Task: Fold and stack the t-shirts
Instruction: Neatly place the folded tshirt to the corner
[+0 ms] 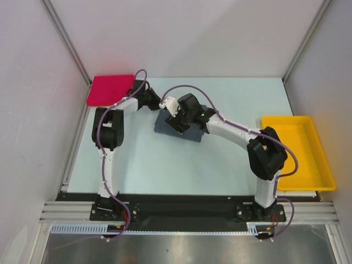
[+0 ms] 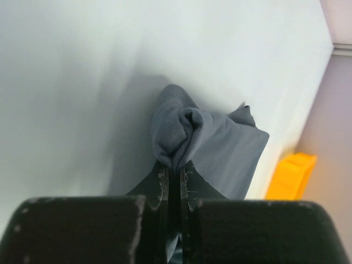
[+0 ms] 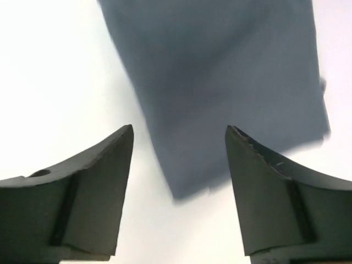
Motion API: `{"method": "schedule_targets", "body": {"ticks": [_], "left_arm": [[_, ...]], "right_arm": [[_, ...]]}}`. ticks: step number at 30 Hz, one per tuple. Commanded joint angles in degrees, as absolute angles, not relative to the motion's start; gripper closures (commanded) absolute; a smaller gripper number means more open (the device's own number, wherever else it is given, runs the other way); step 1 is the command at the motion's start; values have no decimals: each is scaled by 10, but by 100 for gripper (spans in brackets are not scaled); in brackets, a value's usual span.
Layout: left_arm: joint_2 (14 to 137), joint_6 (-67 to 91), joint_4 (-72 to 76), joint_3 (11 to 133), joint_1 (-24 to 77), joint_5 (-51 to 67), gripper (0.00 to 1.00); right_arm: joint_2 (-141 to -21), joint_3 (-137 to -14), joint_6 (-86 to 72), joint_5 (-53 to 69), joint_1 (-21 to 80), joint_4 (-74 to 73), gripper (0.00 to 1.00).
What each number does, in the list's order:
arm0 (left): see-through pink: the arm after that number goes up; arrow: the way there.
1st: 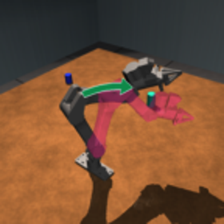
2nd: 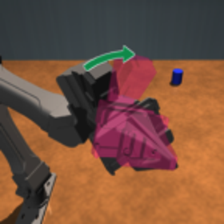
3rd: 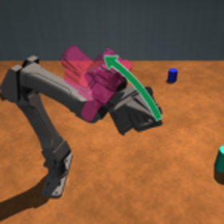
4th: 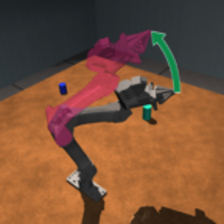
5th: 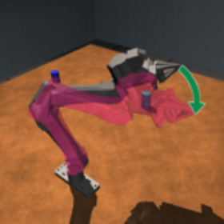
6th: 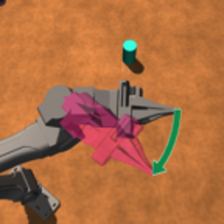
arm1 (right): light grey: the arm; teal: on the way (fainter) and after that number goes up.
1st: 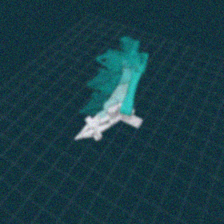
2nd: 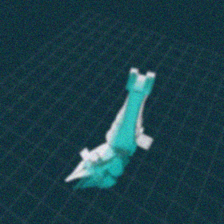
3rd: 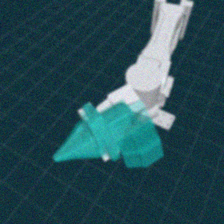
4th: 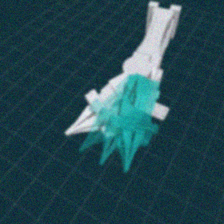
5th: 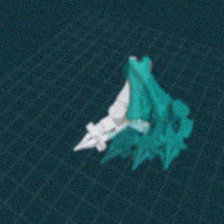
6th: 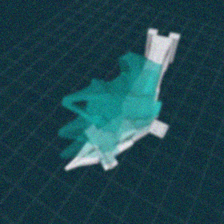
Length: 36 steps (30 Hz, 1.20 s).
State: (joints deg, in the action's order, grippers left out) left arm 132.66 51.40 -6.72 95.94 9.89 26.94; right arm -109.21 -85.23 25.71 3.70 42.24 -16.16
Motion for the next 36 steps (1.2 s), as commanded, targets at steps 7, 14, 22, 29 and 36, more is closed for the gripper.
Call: {"method": "schedule_targets", "body": {"ticks": [7,14,22,29,36], "left_arm": [[1291,259,-305,1165,97,114,100],[1294,147,-384,1296,81,6,100],[1279,2,-364,1350,66,-40,100],[1274,-97,-345,1383,58,-56,100],[1270,-110,-339,1409,41,-74,100]], "right_arm": [[-843,-694,135,-45,401,-242,18],[-751,-587,114,-30,389,-236,17],[-755,-563,99,-6,383,-236,17],[-782,-575,103,17,377,-232,17],[-815,-605,112,32,374,-241,17]]}}
